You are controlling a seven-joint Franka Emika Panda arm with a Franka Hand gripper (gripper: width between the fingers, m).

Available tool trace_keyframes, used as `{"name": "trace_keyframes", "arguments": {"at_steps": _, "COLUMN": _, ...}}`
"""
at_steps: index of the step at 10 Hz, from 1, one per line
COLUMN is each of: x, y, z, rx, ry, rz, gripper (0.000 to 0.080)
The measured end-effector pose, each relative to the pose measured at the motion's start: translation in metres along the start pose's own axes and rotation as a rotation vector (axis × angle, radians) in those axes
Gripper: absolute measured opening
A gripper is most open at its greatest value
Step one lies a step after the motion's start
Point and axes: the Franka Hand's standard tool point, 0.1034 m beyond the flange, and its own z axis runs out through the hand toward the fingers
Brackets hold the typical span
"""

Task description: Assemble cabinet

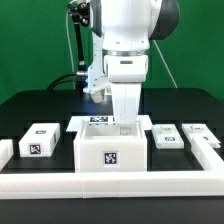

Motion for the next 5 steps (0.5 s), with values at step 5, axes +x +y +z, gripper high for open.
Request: {"name": "trace_keyframes", "arguments": {"at_steps": 5, "x": 0.0, "y": 0.0002, "z": -0.0001, "rx": 0.0, "ry": 0.0, "rz": 0.0, "gripper": 0.0028}}
